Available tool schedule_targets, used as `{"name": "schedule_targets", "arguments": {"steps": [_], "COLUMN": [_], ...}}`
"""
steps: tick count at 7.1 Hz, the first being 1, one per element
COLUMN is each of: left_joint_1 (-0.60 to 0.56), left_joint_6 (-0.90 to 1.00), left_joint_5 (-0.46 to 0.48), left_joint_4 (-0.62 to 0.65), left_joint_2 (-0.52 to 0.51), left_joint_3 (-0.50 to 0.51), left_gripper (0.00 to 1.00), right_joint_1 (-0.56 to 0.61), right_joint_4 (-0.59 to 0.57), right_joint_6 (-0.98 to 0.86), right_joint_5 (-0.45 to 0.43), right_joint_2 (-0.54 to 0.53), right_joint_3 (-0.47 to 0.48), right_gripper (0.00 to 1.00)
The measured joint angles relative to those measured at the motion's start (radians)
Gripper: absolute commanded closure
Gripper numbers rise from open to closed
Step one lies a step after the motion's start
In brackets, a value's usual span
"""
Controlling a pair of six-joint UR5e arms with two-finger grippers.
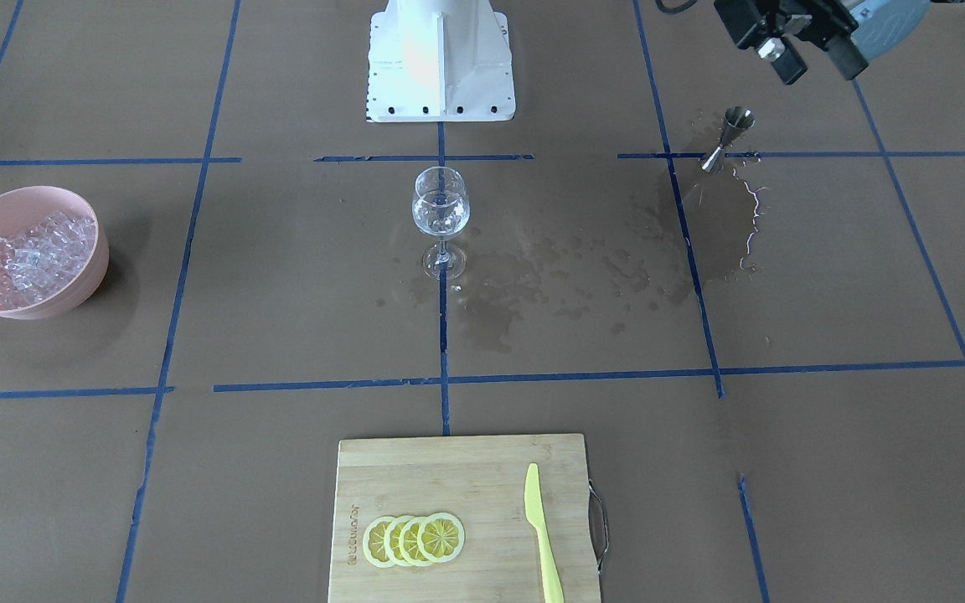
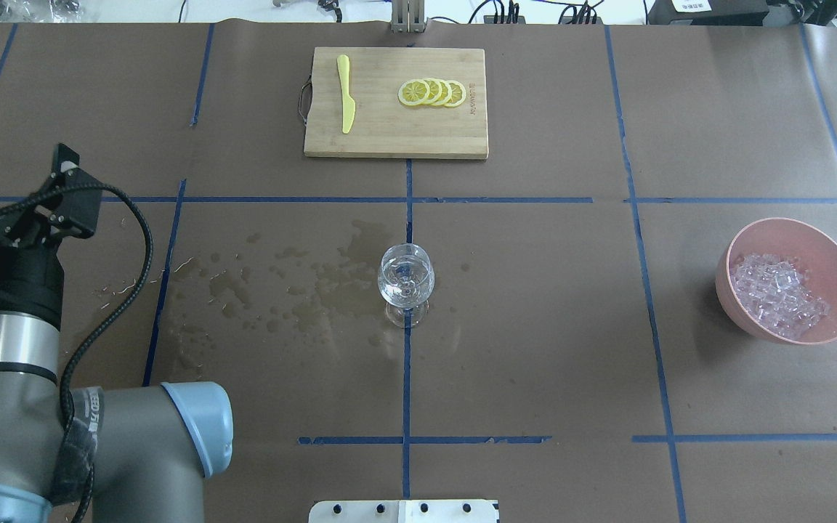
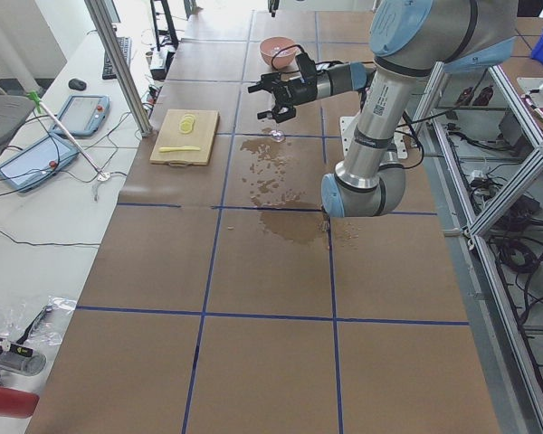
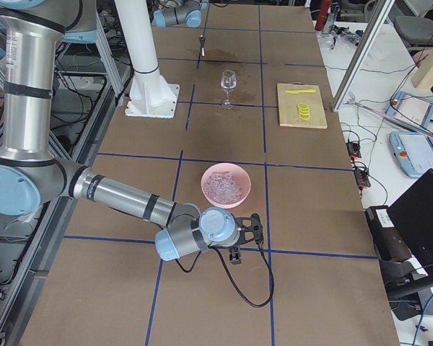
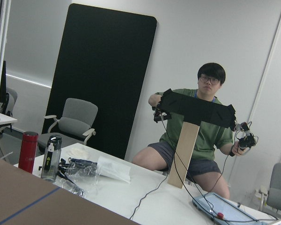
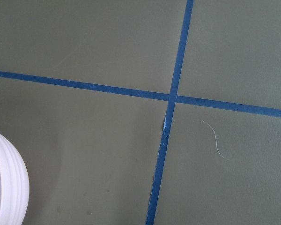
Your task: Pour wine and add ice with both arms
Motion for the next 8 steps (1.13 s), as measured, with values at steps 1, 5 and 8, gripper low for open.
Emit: {"name": "schedule_targets", "arguments": {"steps": [1, 5, 8], "left_joint_1": [-0.055, -0.216, -0.284], "left_joint_6": [-0.002, -0.001, -0.002], "left_joint_5": [-0.002, -0.06, -0.161], "left_joint_4": [0.044, 0.235, 0.437], "left_joint_2": [-0.033, -0.055, -0.054], "left_joint_3": [0.001, 0.005, 0.026], "left_gripper": [0.0, 0.0, 0.0], "right_joint_1": [0.0, 0.001, 0.0], "right_joint_4": [0.0, 0.02, 0.025], "right_joint_6": [-0.001, 0.0, 0.0], "right_joint_5": [-0.001, -0.001, -0.002], "right_joint_2": [0.0, -0.001, -0.002], "right_joint_3": [0.0, -0.004, -0.012], "right_gripper": [0.0, 0.0, 0.0]}}
